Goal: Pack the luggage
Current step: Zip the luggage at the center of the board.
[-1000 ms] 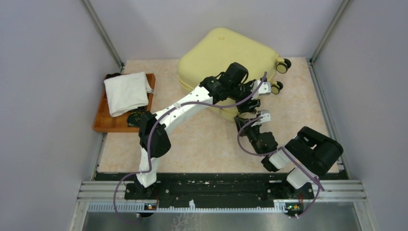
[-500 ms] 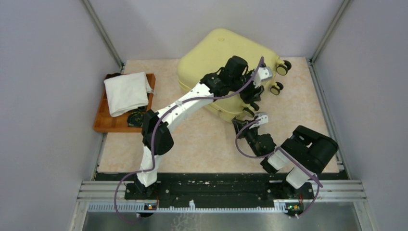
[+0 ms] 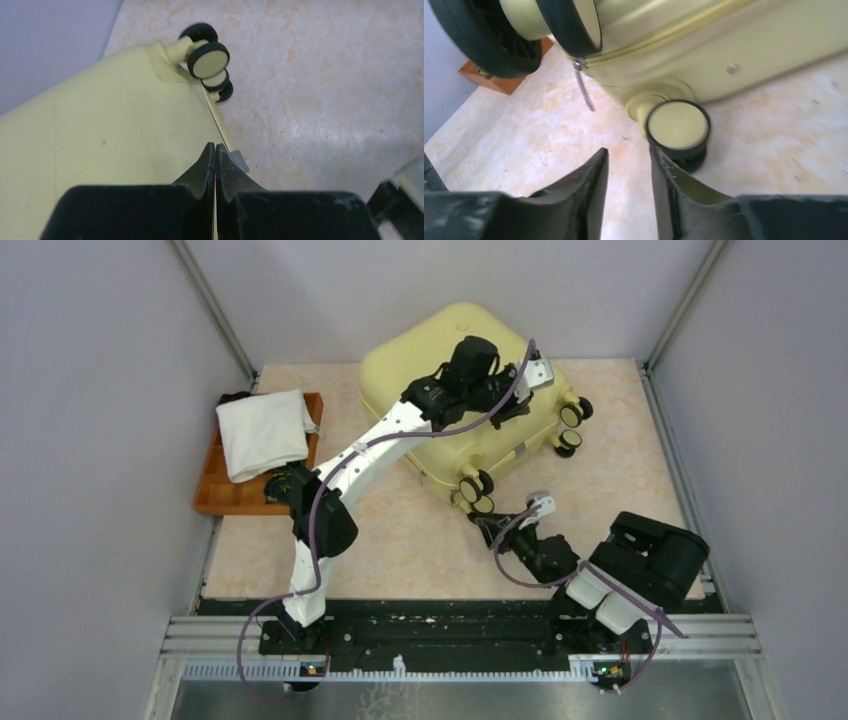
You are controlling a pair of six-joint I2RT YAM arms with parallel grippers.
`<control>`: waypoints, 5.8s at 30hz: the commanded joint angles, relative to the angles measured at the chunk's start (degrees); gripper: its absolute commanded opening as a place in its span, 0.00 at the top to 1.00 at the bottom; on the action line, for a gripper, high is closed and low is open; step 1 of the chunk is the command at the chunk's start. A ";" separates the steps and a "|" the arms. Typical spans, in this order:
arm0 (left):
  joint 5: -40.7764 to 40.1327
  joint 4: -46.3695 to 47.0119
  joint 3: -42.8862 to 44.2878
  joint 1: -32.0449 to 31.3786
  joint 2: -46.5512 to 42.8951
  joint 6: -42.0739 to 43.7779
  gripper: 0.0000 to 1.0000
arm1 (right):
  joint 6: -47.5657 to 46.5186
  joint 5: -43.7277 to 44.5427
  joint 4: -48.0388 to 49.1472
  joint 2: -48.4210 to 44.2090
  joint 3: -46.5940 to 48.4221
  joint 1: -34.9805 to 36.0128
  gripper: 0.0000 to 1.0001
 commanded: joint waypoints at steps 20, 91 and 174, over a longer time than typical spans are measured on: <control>9.68 -22.89 -32.61 -0.89 -24.91 70.77 0.01 | 4.23 11.99 -48.45 -45.55 -4.03 0.25 0.32; 3.23 2.27 3.15 6.06 4.91 17.36 1.00 | -10.40 -13.07 -26.79 -17.96 10.71 -19.68 0.69; 11.37 -33.38 -53.81 8.60 -38.25 36.23 0.91 | -0.10 -8.39 -70.30 -37.93 30.02 -33.70 0.31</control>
